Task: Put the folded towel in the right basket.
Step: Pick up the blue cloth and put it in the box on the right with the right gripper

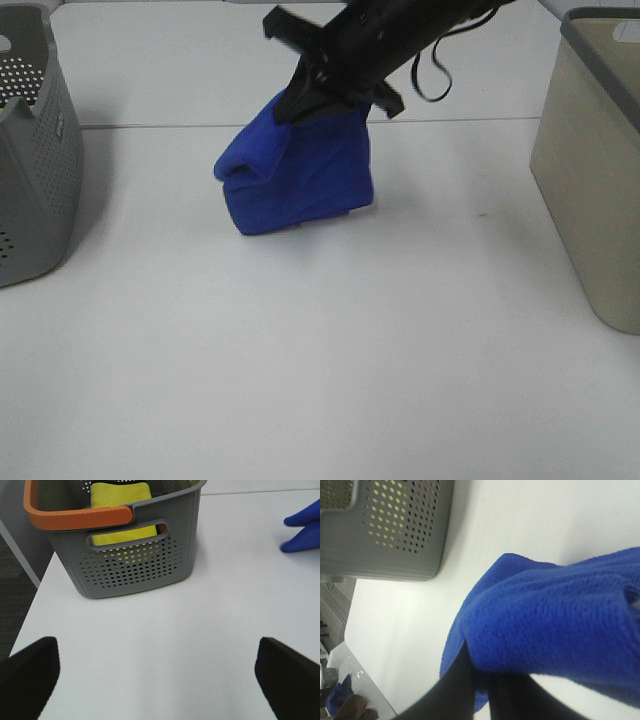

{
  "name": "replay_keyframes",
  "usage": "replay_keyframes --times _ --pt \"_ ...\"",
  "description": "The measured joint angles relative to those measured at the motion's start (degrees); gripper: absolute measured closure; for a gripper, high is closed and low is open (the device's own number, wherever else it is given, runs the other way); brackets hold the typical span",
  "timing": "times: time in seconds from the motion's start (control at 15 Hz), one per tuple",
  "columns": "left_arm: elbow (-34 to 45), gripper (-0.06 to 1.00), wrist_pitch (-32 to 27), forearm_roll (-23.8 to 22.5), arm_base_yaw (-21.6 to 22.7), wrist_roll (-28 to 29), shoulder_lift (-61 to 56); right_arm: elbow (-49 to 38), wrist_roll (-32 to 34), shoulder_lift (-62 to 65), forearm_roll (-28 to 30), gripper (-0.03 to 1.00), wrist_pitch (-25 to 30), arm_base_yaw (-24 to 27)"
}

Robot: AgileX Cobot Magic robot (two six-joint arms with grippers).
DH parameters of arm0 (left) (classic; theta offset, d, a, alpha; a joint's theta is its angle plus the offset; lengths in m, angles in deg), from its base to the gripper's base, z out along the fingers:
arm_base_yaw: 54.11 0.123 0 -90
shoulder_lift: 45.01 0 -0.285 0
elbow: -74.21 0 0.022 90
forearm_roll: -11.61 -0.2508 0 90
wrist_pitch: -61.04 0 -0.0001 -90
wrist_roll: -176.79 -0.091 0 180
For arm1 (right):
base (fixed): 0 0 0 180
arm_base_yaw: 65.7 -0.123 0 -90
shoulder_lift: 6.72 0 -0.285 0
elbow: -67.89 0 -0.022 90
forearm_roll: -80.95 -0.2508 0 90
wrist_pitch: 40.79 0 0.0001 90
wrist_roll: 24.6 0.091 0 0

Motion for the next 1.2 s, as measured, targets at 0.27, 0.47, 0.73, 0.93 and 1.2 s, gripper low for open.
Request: replay_keyframes --times 0.27,0.47,0.73,0.93,1.2 --pt "0.0 -0.05 0.0 0.0 0.0 0.0 0.0 0.0 -0.7 11.6 3.0 0.91 3.2 7.8" --pt "0.0 -0.05 0.0 0.0 0.0 0.0 0.0 0.0 -1.4 20.3 3.8 0.91 6.3 18.2" --pt "0.0 -0.05 0.0 0.0 0.0 0.0 0.0 0.0 -1.4 25.4 2.8 0.91 10.4 35.1" --pt "0.0 -0.05 0.0 0.0 0.0 0.0 0.0 0.0 -1.4 25.6 -1.7 0.91 12.2 44.8" --pt "0.0 -0.05 0.0 0.0 0.0 0.0 0.0 0.0 -1.4 25.6 -9.2 0.91 10.2 55.2"
